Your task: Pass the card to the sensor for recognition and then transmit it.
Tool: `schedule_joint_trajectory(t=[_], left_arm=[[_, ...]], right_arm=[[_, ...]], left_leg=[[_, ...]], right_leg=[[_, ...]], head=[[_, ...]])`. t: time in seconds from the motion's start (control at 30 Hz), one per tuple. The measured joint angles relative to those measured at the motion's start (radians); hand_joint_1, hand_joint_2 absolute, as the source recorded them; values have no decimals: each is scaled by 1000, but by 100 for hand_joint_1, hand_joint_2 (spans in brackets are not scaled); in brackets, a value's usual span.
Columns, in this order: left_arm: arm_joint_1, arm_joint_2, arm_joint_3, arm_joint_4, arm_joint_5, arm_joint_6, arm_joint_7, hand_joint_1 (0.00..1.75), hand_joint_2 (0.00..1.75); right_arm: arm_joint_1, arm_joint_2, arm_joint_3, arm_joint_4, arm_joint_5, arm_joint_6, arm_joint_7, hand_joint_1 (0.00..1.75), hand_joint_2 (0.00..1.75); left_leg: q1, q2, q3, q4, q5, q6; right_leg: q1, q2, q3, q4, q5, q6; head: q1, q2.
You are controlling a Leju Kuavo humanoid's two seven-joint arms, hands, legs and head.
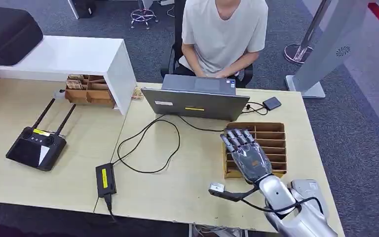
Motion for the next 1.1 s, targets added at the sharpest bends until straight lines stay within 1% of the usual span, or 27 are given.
schedule_joint_trajectory(t=[0.23, 0.5, 0.7, 0.9, 1.1], left_arm=[[-1, 0, -8, 0, 0, -1, 0, 0, 175], [-1, 0, -8, 0, 5, 0, 0, 0, 175], [0, 0, -8, 0, 13, 1, 0, 0, 175], [0, 0, -8, 0, 20, 2, 0, 0, 175], [0, 0, -8, 0, 26, 3, 0, 0, 175]], right_arm=[[-21, 4, -19, 65, 1, -28, -3, 0, 175], [-27, 6, -31, 81, 4, -18, -7, 0, 175], [-5, -15, -43, 56, 13, -15, -7, 0, 175], [43, -45, -78, 1, 23, -10, -4, 0, 175], [72, -64, -103, -42, 34, -10, -5, 0, 175]], left_leg=[[0, 0, 0, 0, 0, 0], [0, 0, 1, 0, 0, 0], [0, 0, 2, 1, 0, 0], [0, 0, 2, 1, 0, 0], [0, 0, 2, 1, 0, 0]], right_leg=[[0, 0, 0, 0, 0, 0], [0, 0, 1, 0, 1, 1], [0, 0, 1, 0, 1, 1], [0, 0, 1, 0, 1, 1], [0, 1, 1, 0, 1, 1]], head=[[0, 0], [0, 0], [0, 0], [0, 0], [0, 0]])
